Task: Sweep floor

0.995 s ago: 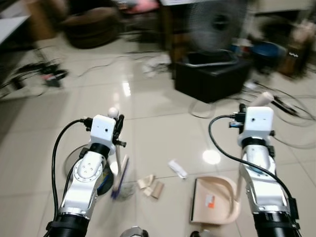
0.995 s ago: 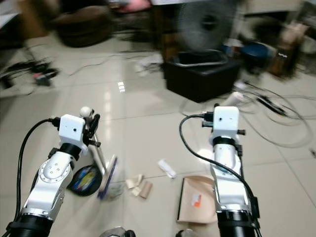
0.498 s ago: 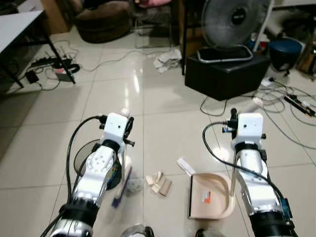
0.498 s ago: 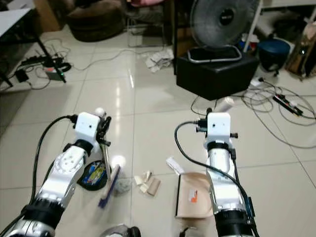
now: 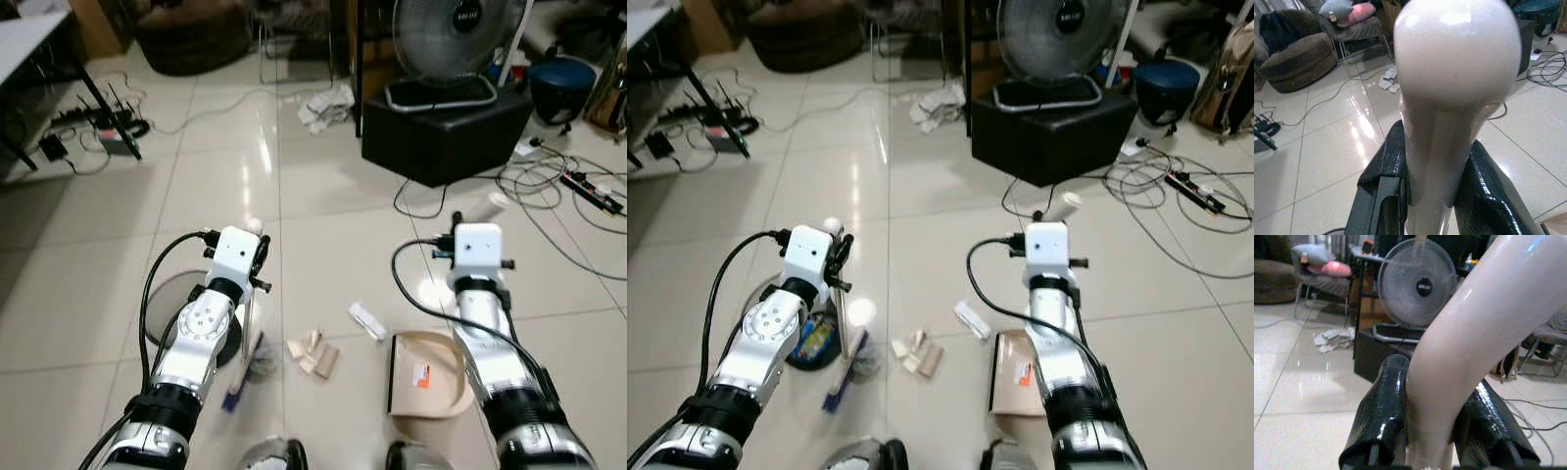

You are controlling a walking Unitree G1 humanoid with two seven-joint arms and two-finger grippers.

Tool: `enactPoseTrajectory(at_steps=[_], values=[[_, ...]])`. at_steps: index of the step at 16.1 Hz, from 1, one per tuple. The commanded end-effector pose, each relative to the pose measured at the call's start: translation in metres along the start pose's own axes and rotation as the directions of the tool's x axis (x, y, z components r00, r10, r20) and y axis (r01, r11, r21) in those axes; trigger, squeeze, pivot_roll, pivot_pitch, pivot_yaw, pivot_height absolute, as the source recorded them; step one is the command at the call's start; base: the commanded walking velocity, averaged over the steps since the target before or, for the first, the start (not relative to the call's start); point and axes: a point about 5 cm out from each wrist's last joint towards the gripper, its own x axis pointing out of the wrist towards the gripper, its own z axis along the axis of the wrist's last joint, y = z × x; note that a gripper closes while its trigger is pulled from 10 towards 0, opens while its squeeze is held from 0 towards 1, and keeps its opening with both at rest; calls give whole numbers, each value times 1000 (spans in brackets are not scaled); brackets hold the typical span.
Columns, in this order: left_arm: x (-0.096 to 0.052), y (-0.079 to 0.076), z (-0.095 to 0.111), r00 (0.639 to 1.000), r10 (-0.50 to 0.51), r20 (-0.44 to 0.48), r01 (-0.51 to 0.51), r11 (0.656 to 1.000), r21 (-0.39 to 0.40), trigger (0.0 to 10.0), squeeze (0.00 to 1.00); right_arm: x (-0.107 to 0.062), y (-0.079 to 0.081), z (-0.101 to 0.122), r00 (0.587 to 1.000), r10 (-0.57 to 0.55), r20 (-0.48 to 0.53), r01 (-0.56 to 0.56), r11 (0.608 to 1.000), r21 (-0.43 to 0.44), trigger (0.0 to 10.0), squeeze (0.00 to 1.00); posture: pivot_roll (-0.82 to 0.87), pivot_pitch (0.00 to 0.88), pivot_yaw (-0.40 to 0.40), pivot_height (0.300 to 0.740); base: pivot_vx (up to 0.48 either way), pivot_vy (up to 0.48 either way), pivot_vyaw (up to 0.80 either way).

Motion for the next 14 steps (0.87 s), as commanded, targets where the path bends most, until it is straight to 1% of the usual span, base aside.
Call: enactPoseTrajectory(at_steps=[1, 3, 5, 8, 9, 11, 13, 14], values=[[3, 6, 6, 999, 22, 30, -22, 1000, 7, 10000, 0, 1, 4, 1, 1000, 15, 13, -15, 1000, 14, 10000, 0, 56, 188, 107, 740, 0, 0, 0], [-1, 5, 5, 999, 22, 39, -21, 1000, -19, 10000, 0, 2, 7, -4, 1000, 11, -20, -10, 999, 45, 10000, 0, 72, 205, 99, 740, 0, 0, 0], [-4, -2, 6, 998, 4, 62, 0, 998, -61, 10000, 0, 2, 12, -4, 1000, 11, -12, -10, 998, 62, 10000, 0, 77, 215, 96, 740, 0, 0, 0], [-4, -11, 10, 996, -36, 83, 43, 995, -91, 10000, 0, 2, 20, -4, 1000, 26, -3, -26, 997, 71, 10000, 0, 85, 224, 100, 740, 0, 0, 0], [-5, -18, 13, 991, -93, 98, 104, 988, -113, 10000, 0, 0, 25, -5, 999, 41, 0, -41, 997, 67, 10000, 0, 90, 217, 102, 740, 0, 0, 0], [-8, -28, 18, 972, -201, 120, 218, 964, -153, 10000, 0, -2, 29, -6, 999, 48, -1, -48, 997, 66, 10000, 0, 92, 209, 106, 740, 0, 0, 0], [-9, -33, 26, 959, -236, 155, 265, 941, -210, 10000, 0, -1, 28, -6, 999, 42, 1, -42, 997, 72, 10000, 0, 86, 194, 110, 740, 0, 0, 0], [-9, -37, 32, 945, -272, 183, 311, 920, -239, 10000, 0, 0, 27, -6, 999, 38, 2, -38, 997, 73, 10000, 0, 82, 187, 108, 740, 0, 0, 0]])
